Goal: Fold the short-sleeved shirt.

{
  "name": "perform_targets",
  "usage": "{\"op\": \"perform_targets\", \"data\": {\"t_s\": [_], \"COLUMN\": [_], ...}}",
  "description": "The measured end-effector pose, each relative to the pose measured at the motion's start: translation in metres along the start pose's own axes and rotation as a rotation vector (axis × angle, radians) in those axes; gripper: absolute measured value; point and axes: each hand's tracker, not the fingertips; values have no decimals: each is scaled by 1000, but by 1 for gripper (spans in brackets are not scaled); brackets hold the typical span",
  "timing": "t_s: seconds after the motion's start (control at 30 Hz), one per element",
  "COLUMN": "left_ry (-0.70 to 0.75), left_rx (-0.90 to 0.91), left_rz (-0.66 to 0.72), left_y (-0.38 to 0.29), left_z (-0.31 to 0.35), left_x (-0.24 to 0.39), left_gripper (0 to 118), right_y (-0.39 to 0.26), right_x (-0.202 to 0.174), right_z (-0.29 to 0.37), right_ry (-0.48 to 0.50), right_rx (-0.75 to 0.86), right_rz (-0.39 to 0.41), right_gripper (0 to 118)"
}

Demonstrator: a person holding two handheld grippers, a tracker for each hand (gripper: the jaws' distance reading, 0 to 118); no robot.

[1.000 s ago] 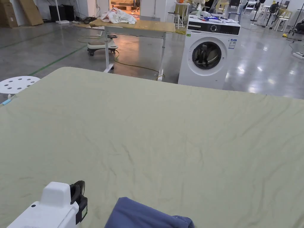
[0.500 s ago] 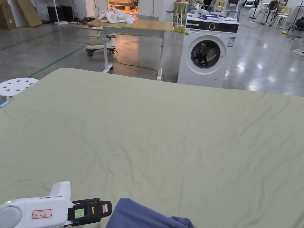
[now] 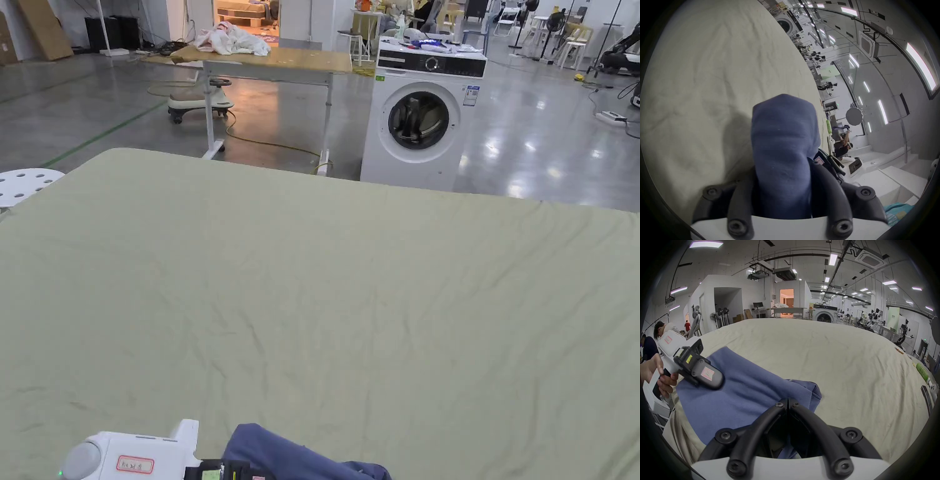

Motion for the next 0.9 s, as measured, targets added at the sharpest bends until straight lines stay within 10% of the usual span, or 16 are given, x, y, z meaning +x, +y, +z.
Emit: {"op": "perform_targets", "data": {"t_s": [0.5,0.9], "left_ry": [-134,-18], "left_rx": [232,350], "left_rz": [150,102], "left_y": [-46,14], "left_z": [40,189], "left_x": [-15,-4], "left_gripper": [19,19], "right_y": [18,113], "right_x": [-1,80], "right_z": [13,42], "right_ry": [35,-100], "right_rx": [60,240], "right_rz": [66,-1], "right_gripper": [0,0]}}
